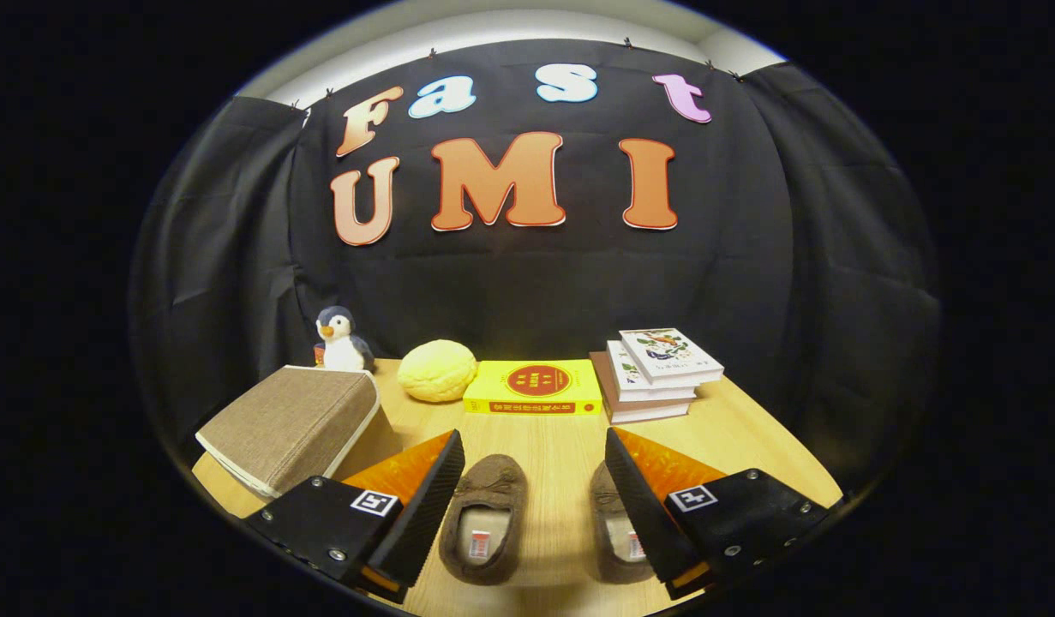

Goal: Open the storage box then place both shoes into the box .Put the left shoe in first, then the right shoe, with the right side of both shoes facing outward in a uniform manner.

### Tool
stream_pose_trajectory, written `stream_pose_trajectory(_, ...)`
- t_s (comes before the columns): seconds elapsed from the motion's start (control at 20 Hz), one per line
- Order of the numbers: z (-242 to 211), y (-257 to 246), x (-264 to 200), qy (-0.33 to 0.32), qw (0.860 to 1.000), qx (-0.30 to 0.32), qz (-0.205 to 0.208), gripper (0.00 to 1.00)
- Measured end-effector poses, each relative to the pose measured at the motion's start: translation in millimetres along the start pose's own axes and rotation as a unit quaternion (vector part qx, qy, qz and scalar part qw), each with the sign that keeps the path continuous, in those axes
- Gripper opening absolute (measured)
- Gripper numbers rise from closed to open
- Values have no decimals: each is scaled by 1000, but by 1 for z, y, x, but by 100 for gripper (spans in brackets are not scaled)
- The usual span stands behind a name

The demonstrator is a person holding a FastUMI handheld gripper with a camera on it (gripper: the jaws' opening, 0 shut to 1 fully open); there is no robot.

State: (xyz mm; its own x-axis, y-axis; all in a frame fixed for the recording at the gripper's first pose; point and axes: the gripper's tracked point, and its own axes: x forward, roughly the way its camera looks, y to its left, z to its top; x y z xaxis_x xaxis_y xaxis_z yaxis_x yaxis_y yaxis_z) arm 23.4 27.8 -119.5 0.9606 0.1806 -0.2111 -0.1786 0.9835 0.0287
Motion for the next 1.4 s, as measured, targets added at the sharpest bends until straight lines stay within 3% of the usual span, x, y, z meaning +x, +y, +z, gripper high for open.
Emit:
stream_pose_trajectory(0.1, -6, 19, 1, -1, 1000, -17, 24, 99)
stream_pose_trajectory(0.25, -23, 71, -5, 16, 993, 6, 120, 98)
stream_pose_trajectory(0.45, -42, 126, -9, 73, 960, 118, 242, 98)
stream_pose_trajectory(0.55, -52, 143, -13, 109, 931, 191, 292, 99)
stream_pose_trajectory(0.7, -68, 165, -10, 178, 867, 312, 345, 98)
stream_pose_trajectory(0.9, -69, 175, 7, 216, 798, 429, 365, 98)
stream_pose_trajectory(1.4, -70, 212, 12, 271, 709, 491, 428, 97)
